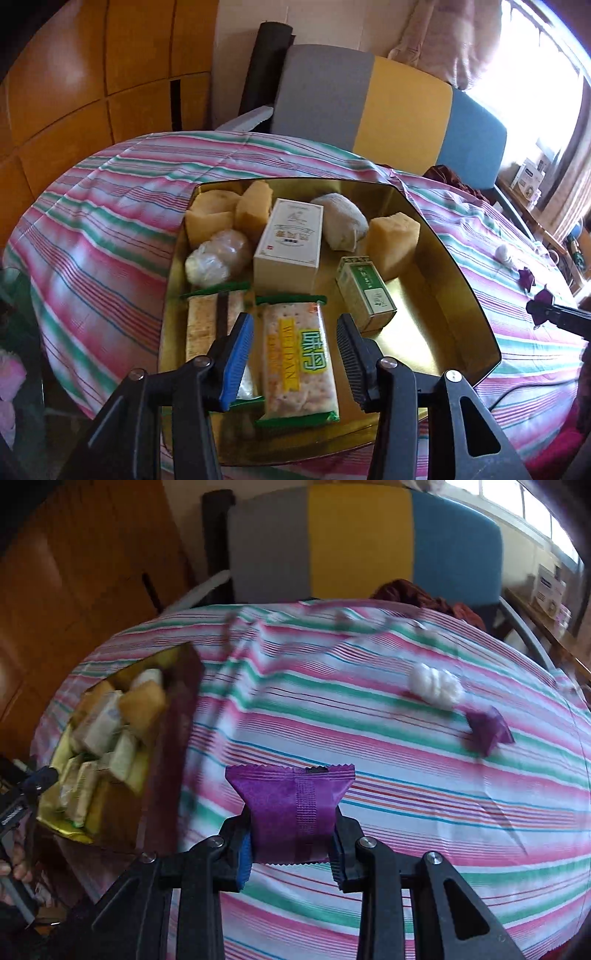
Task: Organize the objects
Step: 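Carry the purple pouch into the gold tray and open the right gripper, then move both open grippers from the tray back toward the remaining items, then grasp the white plastic-wrapped bundle with the left gripper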
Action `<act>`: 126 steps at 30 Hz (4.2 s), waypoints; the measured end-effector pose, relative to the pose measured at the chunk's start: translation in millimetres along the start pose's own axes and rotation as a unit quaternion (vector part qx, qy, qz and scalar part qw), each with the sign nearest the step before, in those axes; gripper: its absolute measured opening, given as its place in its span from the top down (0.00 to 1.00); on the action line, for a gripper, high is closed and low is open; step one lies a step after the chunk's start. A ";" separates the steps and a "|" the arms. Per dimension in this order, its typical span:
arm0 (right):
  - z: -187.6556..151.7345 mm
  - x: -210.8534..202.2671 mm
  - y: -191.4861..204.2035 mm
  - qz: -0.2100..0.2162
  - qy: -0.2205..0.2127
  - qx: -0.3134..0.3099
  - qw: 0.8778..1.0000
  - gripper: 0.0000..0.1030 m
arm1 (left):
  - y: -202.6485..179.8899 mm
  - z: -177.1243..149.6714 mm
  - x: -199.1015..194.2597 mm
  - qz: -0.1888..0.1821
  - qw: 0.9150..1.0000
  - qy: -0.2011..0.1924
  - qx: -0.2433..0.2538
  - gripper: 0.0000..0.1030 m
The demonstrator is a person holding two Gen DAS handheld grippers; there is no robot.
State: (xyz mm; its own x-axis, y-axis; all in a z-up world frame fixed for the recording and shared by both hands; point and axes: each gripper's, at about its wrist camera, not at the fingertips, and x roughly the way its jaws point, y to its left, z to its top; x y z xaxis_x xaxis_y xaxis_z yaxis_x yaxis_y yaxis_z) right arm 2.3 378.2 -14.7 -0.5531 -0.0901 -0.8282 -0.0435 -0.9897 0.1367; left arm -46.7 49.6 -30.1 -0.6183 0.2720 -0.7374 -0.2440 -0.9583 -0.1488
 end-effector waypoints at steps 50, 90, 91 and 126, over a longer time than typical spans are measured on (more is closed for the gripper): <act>-0.2 2.1 55.9 -0.030 -0.004 -0.060 0.998 0.57 | -18.2 -0.1 -34.7 0.034 0.997 -0.041 0.055 0.43; -40.9 -0.6 -193.6 -0.101 0.027 0.353 0.930 0.57 | -241.7 43.5 42.3 -0.116 0.975 0.056 0.183 0.43; -41.6 -0.1 -195.3 -0.095 0.027 0.358 0.929 0.57 | -247.9 44.2 46.7 -0.117 0.974 0.060 0.187 0.43; -54.6 0.3 -213.9 -0.013 0.015 0.424 0.905 0.57 | -461.1 77.6 214.8 -0.158 0.891 0.047 0.422 0.40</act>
State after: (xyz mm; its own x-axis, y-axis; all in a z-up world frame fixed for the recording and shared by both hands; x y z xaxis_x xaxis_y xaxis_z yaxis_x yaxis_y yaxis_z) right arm 56.9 583.7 -73.9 -0.5205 -0.0836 -0.8498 -0.6865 -0.5509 0.4747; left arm -125.0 556.8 -68.7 -0.3624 0.4704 -0.8046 -0.8950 -0.4165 0.1596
